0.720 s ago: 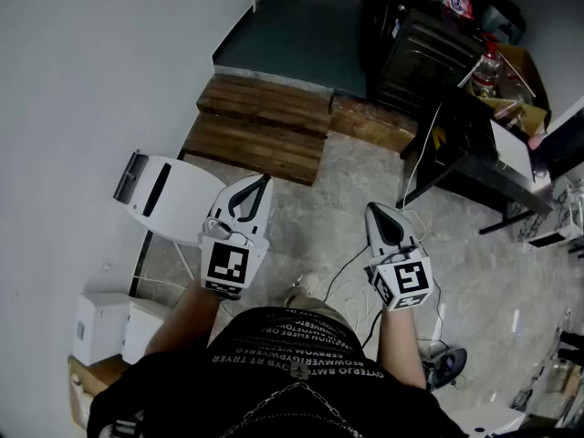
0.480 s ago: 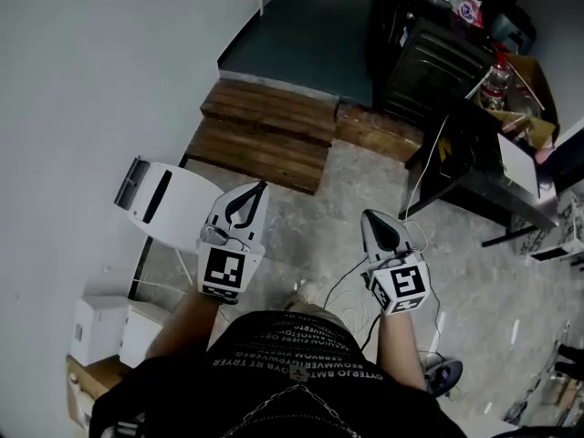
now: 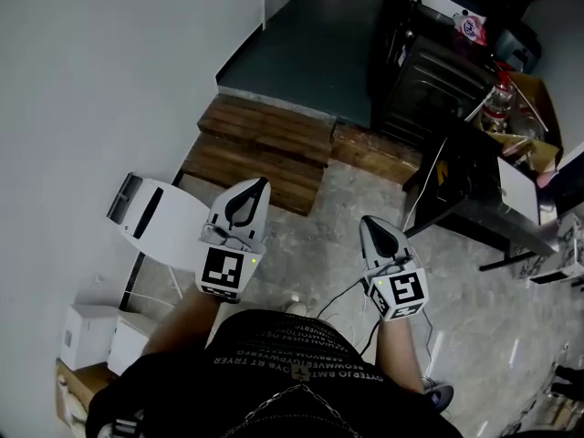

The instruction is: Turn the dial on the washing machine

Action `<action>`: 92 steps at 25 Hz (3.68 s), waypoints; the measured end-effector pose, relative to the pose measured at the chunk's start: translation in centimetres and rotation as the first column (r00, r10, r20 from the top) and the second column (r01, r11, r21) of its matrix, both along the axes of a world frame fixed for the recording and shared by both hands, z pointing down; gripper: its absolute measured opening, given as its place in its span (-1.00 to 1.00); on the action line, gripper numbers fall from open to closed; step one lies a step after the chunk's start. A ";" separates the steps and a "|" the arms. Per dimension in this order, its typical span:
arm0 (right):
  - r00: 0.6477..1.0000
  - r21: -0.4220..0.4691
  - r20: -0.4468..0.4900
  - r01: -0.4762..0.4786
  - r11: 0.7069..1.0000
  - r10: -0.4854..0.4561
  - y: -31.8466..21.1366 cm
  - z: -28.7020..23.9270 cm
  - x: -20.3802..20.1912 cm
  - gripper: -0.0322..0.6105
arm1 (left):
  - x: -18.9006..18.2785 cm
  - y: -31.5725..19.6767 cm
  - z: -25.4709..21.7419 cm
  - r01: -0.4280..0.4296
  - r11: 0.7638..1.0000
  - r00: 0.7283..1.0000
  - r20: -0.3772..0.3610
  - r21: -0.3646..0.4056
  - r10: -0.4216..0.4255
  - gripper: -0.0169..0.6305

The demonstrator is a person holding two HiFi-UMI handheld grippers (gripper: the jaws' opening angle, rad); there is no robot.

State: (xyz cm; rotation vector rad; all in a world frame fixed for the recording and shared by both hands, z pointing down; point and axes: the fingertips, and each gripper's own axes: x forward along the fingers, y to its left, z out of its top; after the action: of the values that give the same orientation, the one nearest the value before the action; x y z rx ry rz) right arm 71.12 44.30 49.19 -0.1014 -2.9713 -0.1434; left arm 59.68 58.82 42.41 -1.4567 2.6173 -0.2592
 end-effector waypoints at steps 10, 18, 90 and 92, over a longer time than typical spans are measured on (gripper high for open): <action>0.999 -0.030 0.003 0.040 0.999 -0.040 -2.9 0.3 -4.0 -0.91 | -3.0 -3.3 2.4 -0.023 0.996 0.999 -0.049 -0.089 0.019 -0.93; 1.000 -0.044 -0.021 0.015 0.999 -0.016 -4.8 1.7 -11.5 -0.91 | -11.6 -5.8 2.7 -0.019 0.998 0.999 -0.050 -0.062 0.015 -0.93; 0.996 -0.131 -0.054 -0.077 0.988 0.070 -35.8 1.4 -63.3 -0.91 | -63.0 -39.3 3.6 -0.229 0.966 0.970 -0.116 -0.119 0.215 -0.93; 0.997 -0.124 -0.053 -0.069 0.990 0.063 -37.6 0.9 -64.7 -0.91 | -64.5 -41.6 2.6 -0.231 0.967 0.970 -0.109 -0.109 0.219 -0.93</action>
State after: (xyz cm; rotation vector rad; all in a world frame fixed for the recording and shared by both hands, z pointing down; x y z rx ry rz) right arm 6.41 6.72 50.06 -0.0214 -2.9282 0.0534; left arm -4.78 17.23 44.99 -1.8332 2.5150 -0.3352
